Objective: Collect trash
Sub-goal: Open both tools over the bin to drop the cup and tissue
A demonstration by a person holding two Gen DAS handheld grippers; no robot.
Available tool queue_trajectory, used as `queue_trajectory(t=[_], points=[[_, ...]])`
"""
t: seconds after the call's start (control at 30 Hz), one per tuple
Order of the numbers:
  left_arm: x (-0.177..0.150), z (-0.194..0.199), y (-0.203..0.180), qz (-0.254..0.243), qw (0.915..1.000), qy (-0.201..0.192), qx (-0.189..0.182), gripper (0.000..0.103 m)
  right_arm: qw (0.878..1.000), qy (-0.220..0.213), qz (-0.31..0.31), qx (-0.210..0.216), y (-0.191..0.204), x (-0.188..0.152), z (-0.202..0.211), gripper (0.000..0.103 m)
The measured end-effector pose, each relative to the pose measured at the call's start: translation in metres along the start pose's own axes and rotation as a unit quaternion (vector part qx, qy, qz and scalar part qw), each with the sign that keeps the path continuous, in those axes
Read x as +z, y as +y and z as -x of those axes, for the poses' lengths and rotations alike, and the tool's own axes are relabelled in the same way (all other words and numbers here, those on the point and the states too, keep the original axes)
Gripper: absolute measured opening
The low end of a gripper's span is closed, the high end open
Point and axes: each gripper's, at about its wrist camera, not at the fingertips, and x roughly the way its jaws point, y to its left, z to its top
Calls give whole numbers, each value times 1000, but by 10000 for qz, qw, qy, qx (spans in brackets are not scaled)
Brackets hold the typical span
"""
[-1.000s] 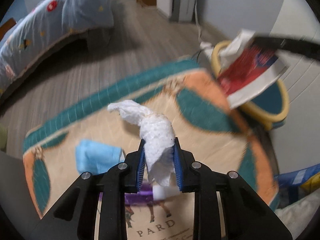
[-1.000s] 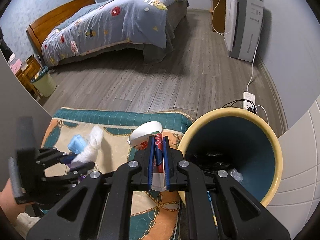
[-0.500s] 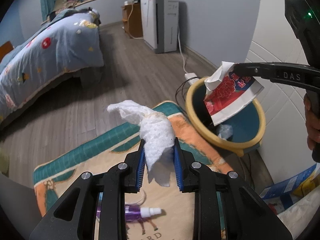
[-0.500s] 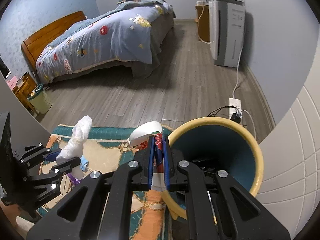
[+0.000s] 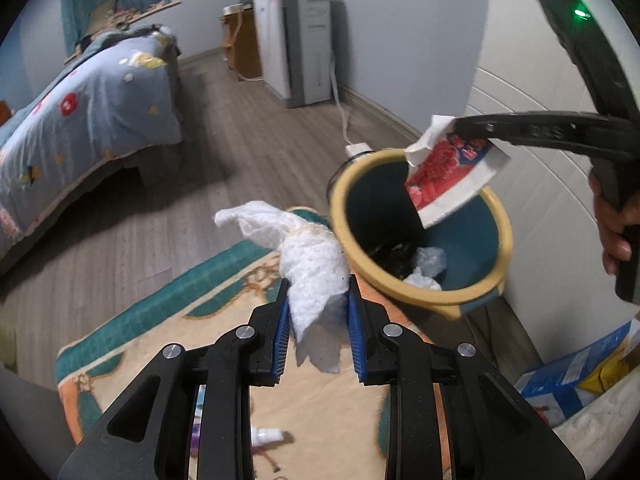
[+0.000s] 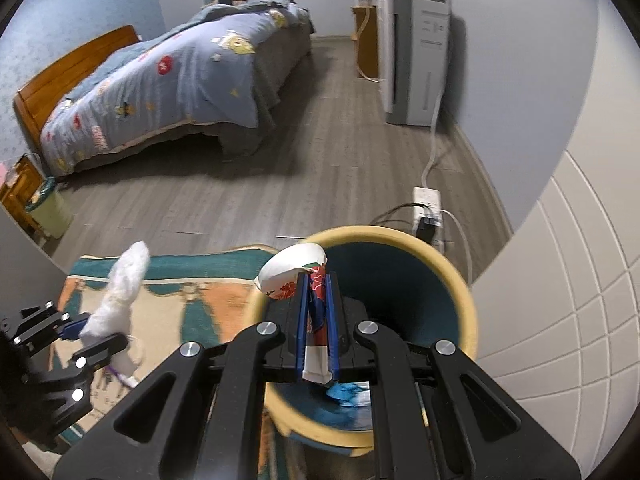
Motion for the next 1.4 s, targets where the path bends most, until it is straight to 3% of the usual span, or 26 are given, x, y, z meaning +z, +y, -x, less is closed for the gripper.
queue_trajectory(t=[0.47,0.77,0.87,0.93,1.03,1.2,1.3,1.37,1.4], points=[[11,-43,-91,-531,9960,184,-701,27,9924,505,-839,-746,-74,-27,-35,8],[36,-83,-95,-558,9969,317,-449,28,9899,692,-873,-878,-79,-33,-47,8],[41,-89,-89,-564,9977,315,-221,44,9898,709,-875,-873,-79,-34,-49,8],[42,-87,-85,-546,9982,226,-107,62,9900,702,-872,-855,-78,-32,-51,8],[41,-84,-79,-473,9988,138,-79,74,9909,669,-808,-843,-75,-31,-52,8],[33,-82,-68,-325,9994,127,-10,79,9944,339,-831,-563,-69,-27,-46,9],[31,-80,-60,-242,9996,120,45,85,9953,197,-830,-462,-66,-23,-41,21],[28,-76,-53,-175,9997,127,86,87,9949,193,-824,-539,-65,-23,-40,52],[26,-73,-49,-137,9998,129,117,88,9945,201,-820,-614,-64,-24,-40,52]])
